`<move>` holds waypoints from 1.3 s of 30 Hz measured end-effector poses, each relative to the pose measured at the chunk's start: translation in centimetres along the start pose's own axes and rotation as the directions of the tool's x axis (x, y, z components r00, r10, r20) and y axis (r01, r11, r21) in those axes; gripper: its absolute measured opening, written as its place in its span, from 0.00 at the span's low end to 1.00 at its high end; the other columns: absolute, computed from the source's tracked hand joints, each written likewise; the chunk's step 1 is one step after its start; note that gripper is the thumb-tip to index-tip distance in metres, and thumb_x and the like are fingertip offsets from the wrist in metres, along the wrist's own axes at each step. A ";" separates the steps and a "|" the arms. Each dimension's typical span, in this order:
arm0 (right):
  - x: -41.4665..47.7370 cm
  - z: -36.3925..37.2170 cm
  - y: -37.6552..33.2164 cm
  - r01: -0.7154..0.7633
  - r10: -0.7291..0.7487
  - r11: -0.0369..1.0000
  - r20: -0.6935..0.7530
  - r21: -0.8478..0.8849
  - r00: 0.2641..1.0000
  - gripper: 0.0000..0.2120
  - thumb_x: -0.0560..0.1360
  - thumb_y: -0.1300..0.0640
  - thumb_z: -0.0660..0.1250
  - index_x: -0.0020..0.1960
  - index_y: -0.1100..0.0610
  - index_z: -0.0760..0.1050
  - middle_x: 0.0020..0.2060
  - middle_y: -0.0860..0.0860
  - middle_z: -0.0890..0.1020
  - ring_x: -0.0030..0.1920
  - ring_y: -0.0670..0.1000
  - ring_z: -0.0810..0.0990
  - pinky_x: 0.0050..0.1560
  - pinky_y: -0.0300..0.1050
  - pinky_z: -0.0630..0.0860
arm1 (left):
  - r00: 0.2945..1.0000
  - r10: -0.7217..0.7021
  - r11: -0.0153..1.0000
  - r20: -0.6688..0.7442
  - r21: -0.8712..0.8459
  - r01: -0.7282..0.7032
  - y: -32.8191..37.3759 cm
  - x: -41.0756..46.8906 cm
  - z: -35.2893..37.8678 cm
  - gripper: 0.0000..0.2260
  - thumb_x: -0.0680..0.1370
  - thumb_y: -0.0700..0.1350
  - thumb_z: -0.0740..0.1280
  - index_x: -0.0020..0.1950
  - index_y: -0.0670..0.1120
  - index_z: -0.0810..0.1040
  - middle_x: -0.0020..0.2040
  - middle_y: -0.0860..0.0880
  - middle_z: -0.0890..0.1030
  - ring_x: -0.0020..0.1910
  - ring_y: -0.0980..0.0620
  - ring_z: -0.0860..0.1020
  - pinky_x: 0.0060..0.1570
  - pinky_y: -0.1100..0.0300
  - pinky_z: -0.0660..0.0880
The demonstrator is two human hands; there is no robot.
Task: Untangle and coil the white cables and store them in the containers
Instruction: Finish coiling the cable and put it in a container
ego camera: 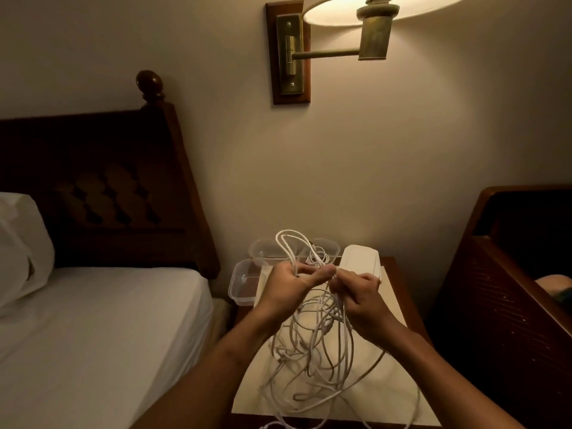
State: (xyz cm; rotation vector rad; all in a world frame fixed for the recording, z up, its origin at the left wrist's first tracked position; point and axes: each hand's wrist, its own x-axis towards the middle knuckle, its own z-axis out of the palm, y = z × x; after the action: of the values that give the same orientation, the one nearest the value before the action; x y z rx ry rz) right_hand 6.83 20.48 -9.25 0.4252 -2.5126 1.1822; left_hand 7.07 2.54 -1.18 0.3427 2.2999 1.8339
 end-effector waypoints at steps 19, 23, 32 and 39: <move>-3.4 -0.7 4.9 -0.120 0.190 0.943 0.207 -0.310 0.960 0.12 0.83 0.56 0.56 0.43 0.44 0.70 0.48 0.36 0.72 0.60 0.38 0.66 0.65 0.52 0.53 | 0.847 0.252 0.887 -0.469 -0.238 -0.396 6.0 0.6 -4.2 0.19 0.85 0.50 0.61 0.38 0.44 0.79 0.30 0.48 0.73 0.30 0.51 0.71 0.33 0.59 0.71; -2.4 -1.2 4.5 -0.178 0.214 0.955 0.136 -0.238 0.967 0.13 0.82 0.58 0.59 0.42 0.47 0.75 0.47 0.39 0.76 0.58 0.38 0.68 0.61 0.51 0.56 | 0.892 0.290 0.943 -0.345 -0.057 -0.329 5.0 1.1 -4.5 0.20 0.85 0.52 0.61 0.38 0.43 0.80 0.27 0.47 0.68 0.28 0.48 0.64 0.31 0.54 0.63; -1.4 -2.6 2.0 -0.167 0.167 0.986 -0.027 -0.026 0.986 0.09 0.81 0.59 0.65 0.44 0.52 0.81 0.38 0.43 0.81 0.42 0.43 0.78 0.39 0.36 0.72 | 0.966 0.242 0.812 -0.096 0.565 -0.147 0.1 2.0 -2.4 0.14 0.84 0.40 0.59 0.41 0.49 0.78 0.46 0.49 0.78 0.44 0.47 0.78 0.44 0.50 0.76; 0.8 -3.0 -0.4 -0.043 0.031 0.993 -0.106 -0.108 0.994 0.06 0.79 0.55 0.70 0.51 0.47 0.85 0.45 0.45 0.82 0.47 0.42 0.78 0.46 0.38 0.74 | 0.996 0.072 0.903 -0.044 0.427 -0.046 -1.1 2.5 1.6 0.18 0.76 0.55 0.65 0.40 0.41 0.82 0.36 0.42 0.82 0.34 0.48 0.76 0.40 0.47 0.77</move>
State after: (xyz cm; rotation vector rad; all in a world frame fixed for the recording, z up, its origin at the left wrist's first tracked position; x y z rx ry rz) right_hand 6.83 22.48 -6.84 0.2827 -2.4911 1.0440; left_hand 4.99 4.50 -2.61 0.4261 2.7523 1.3596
